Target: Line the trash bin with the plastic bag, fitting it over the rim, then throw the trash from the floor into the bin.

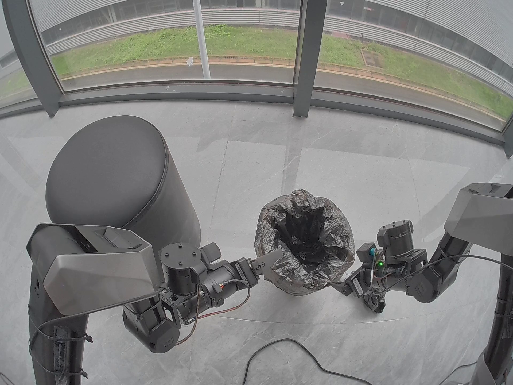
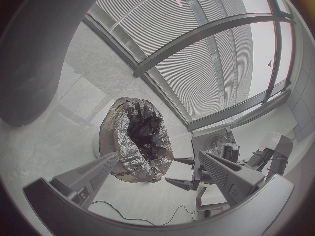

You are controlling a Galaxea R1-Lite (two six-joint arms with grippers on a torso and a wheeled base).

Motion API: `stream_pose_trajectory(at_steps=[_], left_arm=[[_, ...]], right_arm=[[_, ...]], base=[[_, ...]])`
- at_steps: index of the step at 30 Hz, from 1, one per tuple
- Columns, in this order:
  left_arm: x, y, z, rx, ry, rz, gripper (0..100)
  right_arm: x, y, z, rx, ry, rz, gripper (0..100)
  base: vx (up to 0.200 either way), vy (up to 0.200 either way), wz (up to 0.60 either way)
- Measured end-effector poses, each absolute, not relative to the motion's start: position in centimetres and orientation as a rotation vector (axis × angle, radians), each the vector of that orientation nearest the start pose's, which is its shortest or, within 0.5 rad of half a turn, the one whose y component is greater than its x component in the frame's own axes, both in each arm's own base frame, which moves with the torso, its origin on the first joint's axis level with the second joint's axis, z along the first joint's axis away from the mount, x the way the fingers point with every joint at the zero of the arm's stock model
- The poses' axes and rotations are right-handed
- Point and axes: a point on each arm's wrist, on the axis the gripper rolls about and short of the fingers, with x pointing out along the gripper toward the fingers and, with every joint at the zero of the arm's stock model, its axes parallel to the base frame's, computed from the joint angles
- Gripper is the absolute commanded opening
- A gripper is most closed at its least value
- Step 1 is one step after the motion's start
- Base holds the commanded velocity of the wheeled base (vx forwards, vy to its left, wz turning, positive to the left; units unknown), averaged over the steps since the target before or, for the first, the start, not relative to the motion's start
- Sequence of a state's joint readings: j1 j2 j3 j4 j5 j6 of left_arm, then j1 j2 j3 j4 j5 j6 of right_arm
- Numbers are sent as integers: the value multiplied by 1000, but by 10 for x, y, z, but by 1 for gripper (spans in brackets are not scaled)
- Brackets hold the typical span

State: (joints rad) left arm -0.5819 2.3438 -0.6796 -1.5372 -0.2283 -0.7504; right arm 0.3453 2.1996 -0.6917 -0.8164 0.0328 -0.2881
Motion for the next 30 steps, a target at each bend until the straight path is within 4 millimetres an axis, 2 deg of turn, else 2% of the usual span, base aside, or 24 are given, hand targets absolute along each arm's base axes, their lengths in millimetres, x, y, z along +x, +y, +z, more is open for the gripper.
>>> stream_pose_trajectory(at_steps=[5, 10, 19, 25, 30], left_arm=[[306, -207, 20, -684, 425, -720, 100], [305, -208, 19, -683, 428, -722, 100], [304, -210, 20, -682, 428, -727, 100], [304, -210, 21, -683, 425, -725, 100], [305, -210, 20, -682, 424, -725, 100]], right_arm=[[333, 121, 24, -367, 556, 461, 100], [349, 126, 30, -346, 509, 442, 100], [372, 129, 6, -340, 535, 365, 100], [374, 119, 1, -337, 563, 347, 100], [364, 112, 6, -339, 592, 349, 100]], base=[[0, 0, 0], [0, 0, 0], [0, 0, 0], [0, 0, 0], [0, 0, 0]])
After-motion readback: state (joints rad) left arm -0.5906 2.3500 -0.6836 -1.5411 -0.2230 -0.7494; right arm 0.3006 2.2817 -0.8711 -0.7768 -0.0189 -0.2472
